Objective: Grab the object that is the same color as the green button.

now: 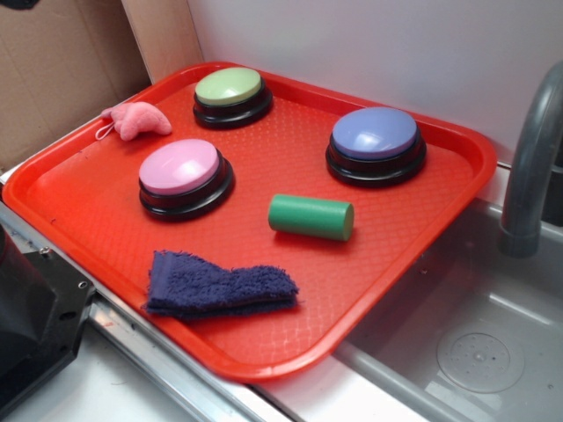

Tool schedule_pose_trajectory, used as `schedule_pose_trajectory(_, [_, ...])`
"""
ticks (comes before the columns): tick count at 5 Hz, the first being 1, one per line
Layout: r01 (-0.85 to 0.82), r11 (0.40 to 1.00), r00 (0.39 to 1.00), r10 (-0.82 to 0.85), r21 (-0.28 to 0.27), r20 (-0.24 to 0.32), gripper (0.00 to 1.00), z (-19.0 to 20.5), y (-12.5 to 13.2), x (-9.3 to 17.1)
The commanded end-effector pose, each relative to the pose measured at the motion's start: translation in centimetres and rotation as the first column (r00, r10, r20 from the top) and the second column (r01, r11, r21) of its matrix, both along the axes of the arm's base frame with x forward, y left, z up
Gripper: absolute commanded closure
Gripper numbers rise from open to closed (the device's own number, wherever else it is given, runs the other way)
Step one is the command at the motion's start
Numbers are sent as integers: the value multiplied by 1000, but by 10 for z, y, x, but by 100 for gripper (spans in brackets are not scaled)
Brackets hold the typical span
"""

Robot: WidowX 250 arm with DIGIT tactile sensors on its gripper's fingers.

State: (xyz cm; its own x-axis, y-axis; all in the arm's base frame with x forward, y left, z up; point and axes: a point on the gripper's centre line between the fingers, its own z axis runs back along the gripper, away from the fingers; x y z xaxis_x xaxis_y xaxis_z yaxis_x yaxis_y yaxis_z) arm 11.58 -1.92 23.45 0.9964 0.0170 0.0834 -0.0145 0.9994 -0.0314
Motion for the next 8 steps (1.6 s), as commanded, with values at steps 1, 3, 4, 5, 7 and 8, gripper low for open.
schedule_pose_trajectory(1, [0,1000,1000,0,0,0,0,0,0,0])
schedule_pose_trajectory(3, [482,854,876,-475,195,-80,0,-38,-68,69])
schedule_pose_trajectory(4, [684,707,728,-677,181,-108,0,-74,-83,75])
schedule_pose_trajectory(5, [812,545,580,-794,209,-181,0,-115,-89,80])
schedule_pose_trajectory(7, [833,533,553,-799,147,-238,0,-162,-89,98])
schedule_pose_trajectory(8, [826,544,564,-785,151,-257,0,-177,-93,111])
